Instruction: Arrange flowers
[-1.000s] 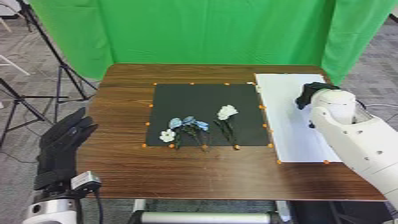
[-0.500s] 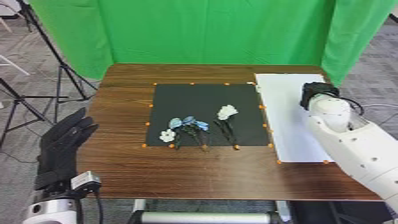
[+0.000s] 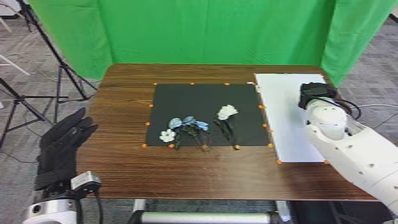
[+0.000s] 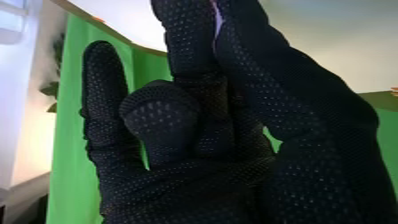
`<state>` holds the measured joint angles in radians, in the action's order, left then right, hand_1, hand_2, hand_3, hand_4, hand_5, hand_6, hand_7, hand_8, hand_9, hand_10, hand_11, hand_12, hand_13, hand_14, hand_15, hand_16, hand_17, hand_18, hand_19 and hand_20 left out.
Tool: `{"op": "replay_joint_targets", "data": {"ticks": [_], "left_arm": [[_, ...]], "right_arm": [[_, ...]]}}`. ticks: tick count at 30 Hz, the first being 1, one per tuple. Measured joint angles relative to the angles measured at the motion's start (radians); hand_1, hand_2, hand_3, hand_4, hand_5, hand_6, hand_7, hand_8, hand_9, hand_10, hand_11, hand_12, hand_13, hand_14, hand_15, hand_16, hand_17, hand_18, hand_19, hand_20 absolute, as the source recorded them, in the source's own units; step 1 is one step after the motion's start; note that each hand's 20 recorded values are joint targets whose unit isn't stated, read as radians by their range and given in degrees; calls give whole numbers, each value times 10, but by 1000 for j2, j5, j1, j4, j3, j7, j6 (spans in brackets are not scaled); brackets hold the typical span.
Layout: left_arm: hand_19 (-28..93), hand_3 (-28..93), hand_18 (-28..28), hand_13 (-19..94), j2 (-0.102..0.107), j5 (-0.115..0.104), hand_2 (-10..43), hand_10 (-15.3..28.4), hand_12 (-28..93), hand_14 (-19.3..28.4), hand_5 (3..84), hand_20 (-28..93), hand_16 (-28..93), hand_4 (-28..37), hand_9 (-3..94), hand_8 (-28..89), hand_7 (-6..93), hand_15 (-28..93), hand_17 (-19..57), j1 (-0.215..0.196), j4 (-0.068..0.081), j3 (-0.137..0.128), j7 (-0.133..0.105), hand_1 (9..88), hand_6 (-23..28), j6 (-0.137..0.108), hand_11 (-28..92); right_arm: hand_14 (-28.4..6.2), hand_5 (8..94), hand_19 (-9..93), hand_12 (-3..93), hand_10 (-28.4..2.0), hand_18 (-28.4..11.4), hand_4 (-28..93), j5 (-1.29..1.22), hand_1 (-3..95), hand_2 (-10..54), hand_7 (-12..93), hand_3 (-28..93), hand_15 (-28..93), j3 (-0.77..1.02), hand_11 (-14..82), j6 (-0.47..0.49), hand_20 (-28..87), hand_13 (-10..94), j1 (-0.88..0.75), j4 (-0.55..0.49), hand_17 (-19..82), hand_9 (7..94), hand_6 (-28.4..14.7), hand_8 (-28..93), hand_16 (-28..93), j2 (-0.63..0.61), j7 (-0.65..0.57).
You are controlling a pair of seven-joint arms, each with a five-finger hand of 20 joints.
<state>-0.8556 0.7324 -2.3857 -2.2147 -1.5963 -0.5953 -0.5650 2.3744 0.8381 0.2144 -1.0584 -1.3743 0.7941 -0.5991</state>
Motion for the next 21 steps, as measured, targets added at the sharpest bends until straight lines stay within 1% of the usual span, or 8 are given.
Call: {"op": "replay_joint_targets", "data": {"ticks": [4,7,14,21], "left_arm": [[571,832,208,233,1,-1,41,195,64,263,394,31,-172,-190,333,-110,166,637,-105,-1,0,0,-1,273,105,0,375],[571,831,208,233,1,-1,41,195,64,262,394,31,-172,-190,333,-110,166,637,-105,-2,-1,0,-1,273,105,0,375],[571,830,208,233,1,0,42,195,64,263,394,31,-173,-189,333,-110,166,638,-105,-7,-1,0,0,274,105,0,376],[572,829,208,232,5,0,42,195,64,264,394,30,-173,-188,332,-109,165,638,-105,-10,-3,-1,0,273,105,-1,376]], "right_arm": [[-42,773,847,381,-54,-175,-283,-9,564,-95,318,761,769,-22,156,-16,25,771,4,-19,300,906,5,3,218,-19,-1],[-42,774,849,382,-55,-177,-283,-14,565,-95,316,762,767,-22,156,-29,24,772,2,-53,300,907,4,5,219,-33,5],[-42,777,852,382,-58,-179,-283,-10,564,-95,311,765,764,-13,157,-92,21,774,-18,-171,300,909,2,7,221,-63,60],[-42,779,854,382,-59,-180,-283,-1,565,-95,306,768,762,63,156,-102,18,774,-90,-299,299,910,2,10,222,-66,131]]}}
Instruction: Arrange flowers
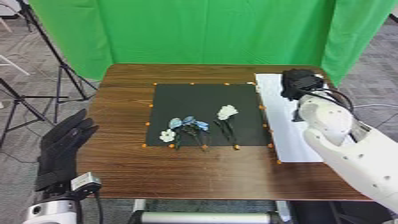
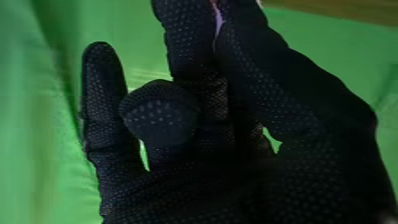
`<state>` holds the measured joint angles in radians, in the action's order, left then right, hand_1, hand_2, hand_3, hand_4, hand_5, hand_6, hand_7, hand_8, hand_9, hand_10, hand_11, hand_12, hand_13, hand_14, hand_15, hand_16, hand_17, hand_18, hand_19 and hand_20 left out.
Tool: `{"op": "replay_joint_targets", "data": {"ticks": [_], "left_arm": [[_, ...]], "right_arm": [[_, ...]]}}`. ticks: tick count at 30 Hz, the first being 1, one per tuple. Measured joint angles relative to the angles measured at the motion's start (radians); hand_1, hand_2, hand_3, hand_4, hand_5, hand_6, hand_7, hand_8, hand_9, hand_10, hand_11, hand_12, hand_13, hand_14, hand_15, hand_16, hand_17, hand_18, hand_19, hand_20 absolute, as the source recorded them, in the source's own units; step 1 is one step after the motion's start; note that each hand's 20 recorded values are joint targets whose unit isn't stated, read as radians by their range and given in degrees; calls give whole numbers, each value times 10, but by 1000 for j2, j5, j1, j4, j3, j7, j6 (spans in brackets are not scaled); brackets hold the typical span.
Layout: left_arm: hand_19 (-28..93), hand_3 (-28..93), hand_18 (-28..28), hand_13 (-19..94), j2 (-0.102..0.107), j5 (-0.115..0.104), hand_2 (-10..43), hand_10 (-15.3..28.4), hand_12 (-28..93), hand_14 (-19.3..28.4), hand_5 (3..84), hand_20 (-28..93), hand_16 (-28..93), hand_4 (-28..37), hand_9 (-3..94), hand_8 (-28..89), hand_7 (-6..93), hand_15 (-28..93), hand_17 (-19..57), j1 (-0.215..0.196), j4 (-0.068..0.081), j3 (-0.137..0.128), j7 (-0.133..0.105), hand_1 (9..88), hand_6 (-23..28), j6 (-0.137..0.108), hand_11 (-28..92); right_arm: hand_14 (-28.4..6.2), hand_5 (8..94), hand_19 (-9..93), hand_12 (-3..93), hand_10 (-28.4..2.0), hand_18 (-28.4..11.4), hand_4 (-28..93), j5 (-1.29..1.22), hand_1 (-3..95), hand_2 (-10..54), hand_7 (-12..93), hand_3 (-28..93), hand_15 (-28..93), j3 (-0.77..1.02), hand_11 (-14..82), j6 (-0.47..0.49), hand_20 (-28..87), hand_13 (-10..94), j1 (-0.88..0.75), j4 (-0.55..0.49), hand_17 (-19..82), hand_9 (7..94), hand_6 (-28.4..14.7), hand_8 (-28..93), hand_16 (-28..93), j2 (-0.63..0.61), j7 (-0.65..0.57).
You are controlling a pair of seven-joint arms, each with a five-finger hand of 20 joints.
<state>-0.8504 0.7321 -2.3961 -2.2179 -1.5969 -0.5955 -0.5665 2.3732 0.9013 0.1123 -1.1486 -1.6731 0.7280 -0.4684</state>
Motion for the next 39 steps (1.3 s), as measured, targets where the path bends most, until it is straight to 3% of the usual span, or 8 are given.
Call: {"op": "replay_joint_targets", "data": {"ticks": [10,39], "left_arm": [[571,830,208,231,-2,4,41,194,64,263,393,29,-173,-187,331,-109,164,637,-105,-8,-3,-8,6,273,105,0,375],[569,828,207,231,-28,30,44,193,60,261,394,31,-176,-186,329,-110,163,638,-104,-2,-3,-21,45,275,105,14,377]], "right_arm": [[-44,781,856,381,-61,-181,-283,28,564,-95,302,768,759,67,156,6,12,775,-133,-133,298,910,2,14,223,8,81],[-49,773,856,378,-62,-183,-283,44,560,-95,300,771,753,-43,157,-2,0,770,-192,-149,290,907,2,25,223,133,68]]}}
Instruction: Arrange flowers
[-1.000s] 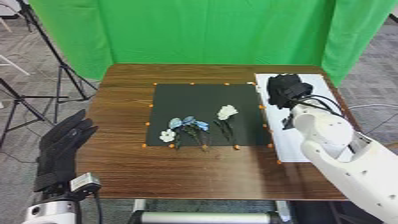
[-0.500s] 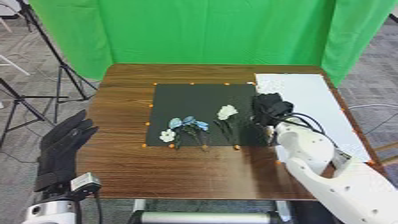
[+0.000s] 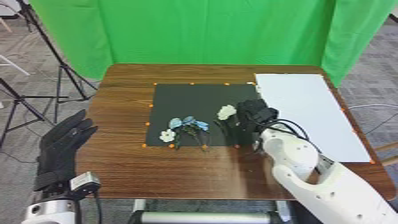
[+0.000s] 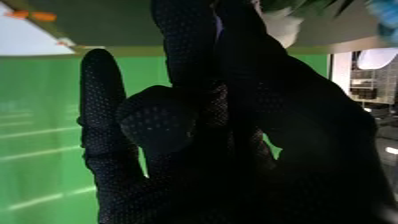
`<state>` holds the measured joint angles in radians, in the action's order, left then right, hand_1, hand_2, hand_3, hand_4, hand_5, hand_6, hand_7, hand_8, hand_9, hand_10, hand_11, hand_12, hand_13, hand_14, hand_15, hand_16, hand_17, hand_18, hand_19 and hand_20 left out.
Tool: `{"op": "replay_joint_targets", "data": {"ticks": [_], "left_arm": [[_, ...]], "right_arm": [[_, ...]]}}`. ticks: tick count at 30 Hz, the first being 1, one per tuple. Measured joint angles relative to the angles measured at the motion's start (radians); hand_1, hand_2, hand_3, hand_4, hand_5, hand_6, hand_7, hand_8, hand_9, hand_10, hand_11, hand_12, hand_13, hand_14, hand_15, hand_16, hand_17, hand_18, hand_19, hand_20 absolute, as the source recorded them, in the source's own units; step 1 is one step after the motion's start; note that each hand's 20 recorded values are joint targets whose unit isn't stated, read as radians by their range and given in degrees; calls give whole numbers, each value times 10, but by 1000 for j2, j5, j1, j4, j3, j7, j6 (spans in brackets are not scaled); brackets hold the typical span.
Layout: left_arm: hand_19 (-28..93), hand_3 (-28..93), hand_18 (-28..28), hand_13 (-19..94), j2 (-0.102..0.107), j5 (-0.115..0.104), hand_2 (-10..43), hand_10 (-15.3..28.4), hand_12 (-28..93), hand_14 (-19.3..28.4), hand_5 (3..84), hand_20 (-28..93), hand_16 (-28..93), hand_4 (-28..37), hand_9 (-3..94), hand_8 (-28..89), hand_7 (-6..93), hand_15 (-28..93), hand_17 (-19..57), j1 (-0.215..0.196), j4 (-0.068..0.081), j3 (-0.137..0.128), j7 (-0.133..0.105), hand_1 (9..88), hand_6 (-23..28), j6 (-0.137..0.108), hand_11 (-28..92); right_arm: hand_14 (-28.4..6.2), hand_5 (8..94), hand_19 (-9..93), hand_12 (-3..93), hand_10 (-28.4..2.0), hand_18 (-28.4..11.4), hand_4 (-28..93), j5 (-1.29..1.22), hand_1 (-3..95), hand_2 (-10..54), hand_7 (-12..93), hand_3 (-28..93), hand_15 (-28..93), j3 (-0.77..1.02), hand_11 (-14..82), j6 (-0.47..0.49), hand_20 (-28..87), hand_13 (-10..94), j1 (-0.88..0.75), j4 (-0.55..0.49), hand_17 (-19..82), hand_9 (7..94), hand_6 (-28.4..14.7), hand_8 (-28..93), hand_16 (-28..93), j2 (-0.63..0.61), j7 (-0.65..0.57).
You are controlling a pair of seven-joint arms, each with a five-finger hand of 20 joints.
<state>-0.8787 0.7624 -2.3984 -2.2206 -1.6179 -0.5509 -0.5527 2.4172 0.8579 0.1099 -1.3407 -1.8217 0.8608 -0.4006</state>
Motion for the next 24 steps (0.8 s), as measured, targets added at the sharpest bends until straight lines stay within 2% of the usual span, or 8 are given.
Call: {"op": "replay_joint_targets", "data": {"ticks": [9,12,15,18,24], "left_arm": [[569,828,206,231,-4,4,44,193,59,260,394,32,-176,-184,328,-111,165,638,-104,0,0,0,2,275,106,3,378],[569,828,206,231,-7,7,45,193,59,260,394,32,-176,-184,329,-111,164,638,-104,0,0,0,3,275,106,3,378],[569,828,206,231,-11,10,45,193,58,260,394,32,-177,-185,329,-111,165,637,-103,0,0,-1,3,276,106,4,378],[568,828,206,232,-11,9,45,193,58,259,394,32,-177,-186,328,-112,165,638,-103,-1,0,-1,2,276,106,4,378],[569,830,206,231,-11,9,45,193,57,259,394,33,-177,-184,328,-112,166,638,-103,-5,0,-1,2,275,106,4,379]], "right_arm": [[-67,745,855,348,-76,-196,-283,-4,495,-95,282,775,751,-28,197,-14,-15,751,1,14,268,870,-13,12,217,18,-6],[-76,732,857,273,-98,-202,-282,6,446,-95,265,784,755,-37,286,-18,-20,743,8,17,259,835,-20,14,211,21,-3],[-88,720,858,208,-120,-212,-273,19,394,-88,245,805,761,38,340,7,-21,733,-26,-5,249,815,-23,7,208,40,35],[-94,714,859,201,-128,-218,-266,22,370,-76,230,816,765,121,345,11,-21,725,-74,-41,245,810,-26,-10,207,46,42],[-102,713,857,199,-135,-226,-253,17,341,-57,220,826,769,64,346,6,-19,720,-76,-53,239,802,-29,-67,204,1,-1]]}}
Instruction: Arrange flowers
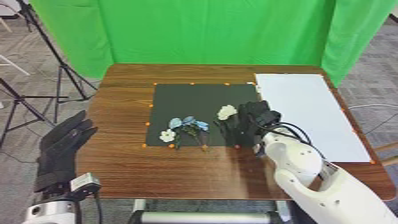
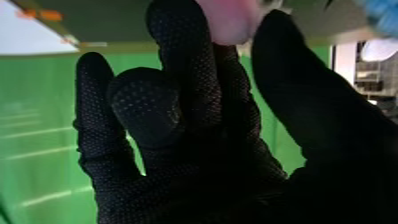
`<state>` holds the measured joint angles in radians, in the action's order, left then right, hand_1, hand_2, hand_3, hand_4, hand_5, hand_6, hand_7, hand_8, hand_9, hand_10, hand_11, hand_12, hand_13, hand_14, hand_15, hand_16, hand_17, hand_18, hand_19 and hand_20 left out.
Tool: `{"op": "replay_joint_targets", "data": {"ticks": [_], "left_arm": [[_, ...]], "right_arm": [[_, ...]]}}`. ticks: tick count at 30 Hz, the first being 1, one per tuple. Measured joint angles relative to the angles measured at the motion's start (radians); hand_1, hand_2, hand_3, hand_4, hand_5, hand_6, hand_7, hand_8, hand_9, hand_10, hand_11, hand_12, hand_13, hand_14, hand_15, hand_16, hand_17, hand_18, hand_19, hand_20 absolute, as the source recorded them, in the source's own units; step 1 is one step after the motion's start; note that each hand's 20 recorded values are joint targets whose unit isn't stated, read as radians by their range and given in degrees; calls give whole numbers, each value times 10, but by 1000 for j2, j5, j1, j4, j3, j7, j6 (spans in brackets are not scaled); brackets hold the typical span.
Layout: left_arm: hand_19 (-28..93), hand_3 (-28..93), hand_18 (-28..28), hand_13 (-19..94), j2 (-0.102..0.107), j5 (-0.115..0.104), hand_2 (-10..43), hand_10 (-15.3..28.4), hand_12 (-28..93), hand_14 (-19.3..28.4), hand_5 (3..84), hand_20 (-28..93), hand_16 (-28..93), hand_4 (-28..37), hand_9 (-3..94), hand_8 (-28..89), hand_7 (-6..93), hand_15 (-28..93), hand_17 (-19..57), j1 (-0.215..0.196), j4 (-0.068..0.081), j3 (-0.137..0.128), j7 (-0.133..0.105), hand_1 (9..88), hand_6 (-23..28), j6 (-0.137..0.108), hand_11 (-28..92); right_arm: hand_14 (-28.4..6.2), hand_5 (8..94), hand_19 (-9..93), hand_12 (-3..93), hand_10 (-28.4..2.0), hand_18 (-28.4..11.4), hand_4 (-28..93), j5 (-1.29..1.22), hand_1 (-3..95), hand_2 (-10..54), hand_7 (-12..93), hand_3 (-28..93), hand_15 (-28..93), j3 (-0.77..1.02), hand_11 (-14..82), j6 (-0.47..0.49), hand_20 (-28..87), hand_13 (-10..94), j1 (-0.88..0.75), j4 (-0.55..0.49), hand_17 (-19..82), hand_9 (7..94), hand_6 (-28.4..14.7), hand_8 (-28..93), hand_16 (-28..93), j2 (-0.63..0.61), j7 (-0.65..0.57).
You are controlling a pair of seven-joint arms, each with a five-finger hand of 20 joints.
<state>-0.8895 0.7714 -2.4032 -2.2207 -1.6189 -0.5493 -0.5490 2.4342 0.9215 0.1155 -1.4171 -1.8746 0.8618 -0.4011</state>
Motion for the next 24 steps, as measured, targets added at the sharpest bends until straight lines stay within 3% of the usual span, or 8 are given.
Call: {"op": "replay_joint_targets", "data": {"ticks": [14,24], "left_arm": [[569,828,206,233,1,1,47,194,56,260,395,35,-177,-185,329,-113,165,638,-103,-4,0,0,4,276,106,0,379],[566,818,206,232,14,-10,49,192,57,258,392,34,-176,-194,328,-113,166,635,-104,-11,1,4,-12,267,105,-6,376]], "right_arm": [[-126,689,843,197,-150,-257,-233,-9,285,-25,209,813,773,19,342,18,-11,707,-24,-11,228,788,-44,-121,206,6,5],[-143,641,815,182,-181,-269,-220,-104,220,25,183,806,761,-8,303,-22,-7,661,19,-37,210,717,-69,-111,192,-21,-27]]}}
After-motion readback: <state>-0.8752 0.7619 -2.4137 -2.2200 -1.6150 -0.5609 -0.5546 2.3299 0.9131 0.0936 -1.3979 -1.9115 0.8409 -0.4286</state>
